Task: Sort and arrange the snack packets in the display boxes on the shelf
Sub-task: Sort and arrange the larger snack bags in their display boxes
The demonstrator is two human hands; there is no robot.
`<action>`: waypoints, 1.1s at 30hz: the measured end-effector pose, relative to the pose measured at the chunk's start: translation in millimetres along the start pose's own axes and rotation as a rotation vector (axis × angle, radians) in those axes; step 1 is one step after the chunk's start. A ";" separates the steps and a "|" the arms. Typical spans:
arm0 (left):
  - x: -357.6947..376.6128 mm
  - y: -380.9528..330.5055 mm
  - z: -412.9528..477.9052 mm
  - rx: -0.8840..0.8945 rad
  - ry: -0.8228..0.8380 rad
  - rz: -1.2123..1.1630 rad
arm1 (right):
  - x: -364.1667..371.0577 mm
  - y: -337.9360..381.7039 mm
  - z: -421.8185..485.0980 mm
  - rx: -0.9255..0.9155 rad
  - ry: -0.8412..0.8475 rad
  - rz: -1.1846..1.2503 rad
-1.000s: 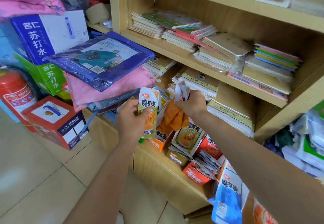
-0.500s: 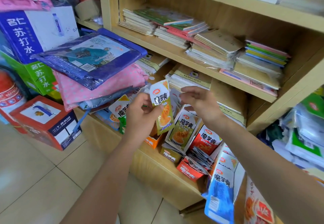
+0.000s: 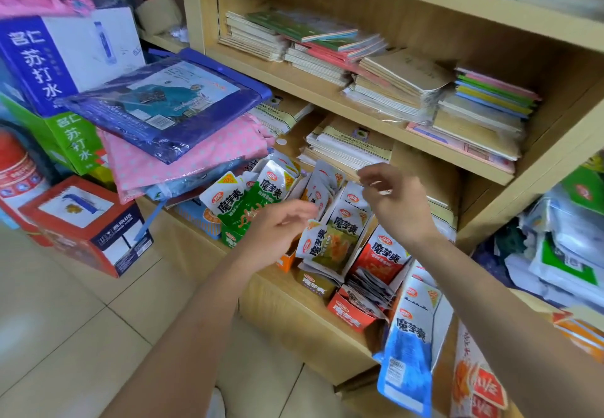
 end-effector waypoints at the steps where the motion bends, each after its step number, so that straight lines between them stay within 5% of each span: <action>1: 5.5 -1.0 0.2 0.009 -0.025 0.026 | 5.1 -0.2 -0.7 -0.030 0.100 -0.024; 7: -8.4 17.2 3.5 -0.084 -0.361 0.181 | 42.8 -28.9 2.3 -0.195 0.481 -0.312; 14: -7.4 46.3 -8.8 -0.041 -0.057 0.570 | 90.7 -14.7 15.1 -0.355 0.713 -0.559; 20: -13.3 50.0 -16.6 -0.084 0.148 0.814 | 85.9 -20.7 19.1 -0.132 0.976 -0.810; 25: -19.1 54.7 -27.8 -0.059 0.248 0.770 | 86.5 -20.2 16.7 -0.120 1.141 -1.042; 33: -21.1 50.0 -33.2 -0.109 0.261 0.777 | 76.9 -31.9 26.0 -0.163 0.889 -1.072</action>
Point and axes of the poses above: each hand's wrist, its own z-axis towards the middle knuckle, its own x-axis out of the palm, y = z × x, the point moved 1 cm from there along z, towards the middle knuckle, and after that the axes turned 14 degrees about z, right-handed, at the moved point
